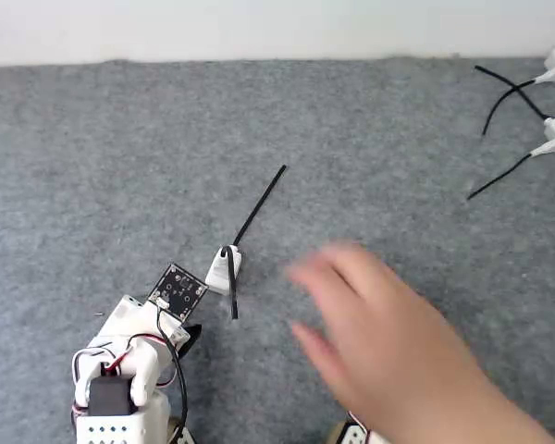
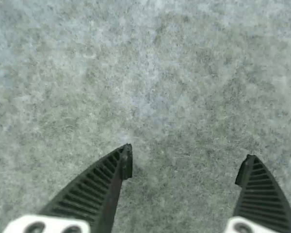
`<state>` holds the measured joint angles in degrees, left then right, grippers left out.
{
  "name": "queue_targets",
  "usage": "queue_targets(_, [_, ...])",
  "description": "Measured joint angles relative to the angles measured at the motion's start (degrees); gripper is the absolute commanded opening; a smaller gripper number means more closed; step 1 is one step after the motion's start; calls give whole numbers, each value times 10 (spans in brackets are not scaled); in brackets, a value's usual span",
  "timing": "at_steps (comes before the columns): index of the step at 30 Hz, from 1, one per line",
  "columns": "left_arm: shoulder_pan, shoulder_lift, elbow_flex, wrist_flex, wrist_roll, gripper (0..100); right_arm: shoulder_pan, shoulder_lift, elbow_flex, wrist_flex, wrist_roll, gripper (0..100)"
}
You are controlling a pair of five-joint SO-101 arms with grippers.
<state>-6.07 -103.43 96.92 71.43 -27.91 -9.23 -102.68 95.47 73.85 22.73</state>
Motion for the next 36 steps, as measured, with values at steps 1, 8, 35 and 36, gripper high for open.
queue_targets(1, [0, 0, 0, 0, 0, 314, 0, 0, 0, 0, 0, 351])
queue_targets(8, [0, 0, 0, 0, 0, 314, 0, 0, 0, 0, 0, 351])
queue_targets(35, [-1, 0, 0, 0, 0, 314, -1, -11, 0, 0, 0, 351])
queue_targets(36, [-1, 0, 0, 0, 0, 314, -1, -11, 0, 0, 0, 351])
